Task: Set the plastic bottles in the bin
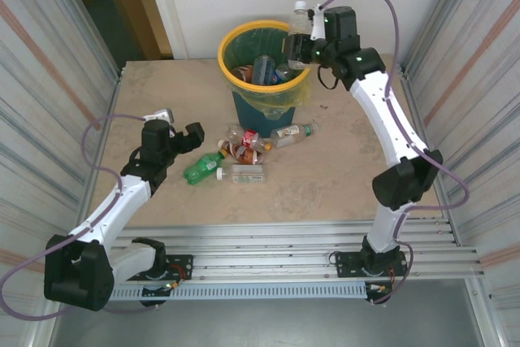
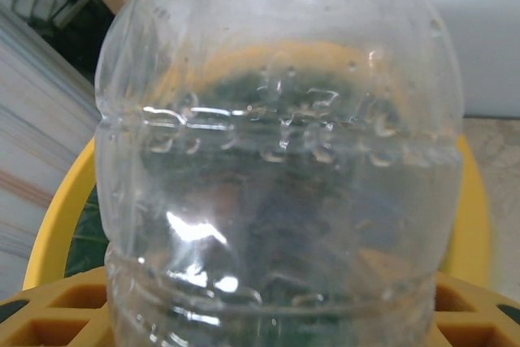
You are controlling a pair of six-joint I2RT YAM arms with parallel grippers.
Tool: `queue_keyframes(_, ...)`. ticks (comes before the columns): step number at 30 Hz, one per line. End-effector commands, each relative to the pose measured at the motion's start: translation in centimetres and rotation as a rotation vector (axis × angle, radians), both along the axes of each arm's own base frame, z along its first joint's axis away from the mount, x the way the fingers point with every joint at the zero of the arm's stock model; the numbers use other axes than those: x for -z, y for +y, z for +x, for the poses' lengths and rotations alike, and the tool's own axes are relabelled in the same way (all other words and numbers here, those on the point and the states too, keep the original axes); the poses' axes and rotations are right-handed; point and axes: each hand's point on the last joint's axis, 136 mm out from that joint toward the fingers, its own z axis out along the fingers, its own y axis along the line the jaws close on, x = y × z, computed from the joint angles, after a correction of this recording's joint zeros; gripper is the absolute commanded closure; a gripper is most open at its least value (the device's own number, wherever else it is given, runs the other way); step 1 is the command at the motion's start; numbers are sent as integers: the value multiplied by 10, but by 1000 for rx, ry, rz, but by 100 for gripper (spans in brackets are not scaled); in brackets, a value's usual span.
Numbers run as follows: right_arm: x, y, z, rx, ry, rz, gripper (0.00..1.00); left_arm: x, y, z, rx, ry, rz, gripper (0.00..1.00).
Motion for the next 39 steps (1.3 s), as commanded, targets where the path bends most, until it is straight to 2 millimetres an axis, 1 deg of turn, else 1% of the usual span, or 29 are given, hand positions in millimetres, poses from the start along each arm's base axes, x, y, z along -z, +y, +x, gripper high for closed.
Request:
queue_keyframes(1,5,24,3,-79,-18,-68,47,-3,3,1,-13,-10,-13,1)
queue_keyframes(6,19,59,7,-146,-34,-166,46,-3,3,1,-12,-9,-9,1)
queue_keyframes(9,30,76,9,-169,-39,-211,44,-3,4,0,-13,-7,-8,1)
queue_keyframes(13,42,88,8,-195,-31,-233,41,-4,5,0,-15,-10,-7,1)
queue_keyframes(16,51,93,6,-220,-10,-235,35,-5,5,0,-14,-12,-8,1)
queue_keyframes(17,54,95,5,-224,-5,-240,32,-5,5,0,-14,-12,-9,1)
queue_keyframes(20,57,95,4,-223,-2,-254,21,-5,5,0,-14,-12,-12,1)
queue_keyframes(23,50,92,4,-216,-19,-260,15,-6,5,-1,-15,-12,-15,1)
queue_keyframes(25,45,90,3,-208,-32,-265,14,-7,5,-1,-15,-15,-16,1)
queue_keyframes(33,22,78,1,-160,-82,-279,12,-9,5,-3,-15,-17,-13,1)
queue_keyframes(35,15,73,1,-136,-97,-284,17,-8,6,-4,-17,-15,-13,1)
queue_keyframes(39,15,67,2,-109,-96,-305,25,-9,5,-4,-17,-16,-16,1)
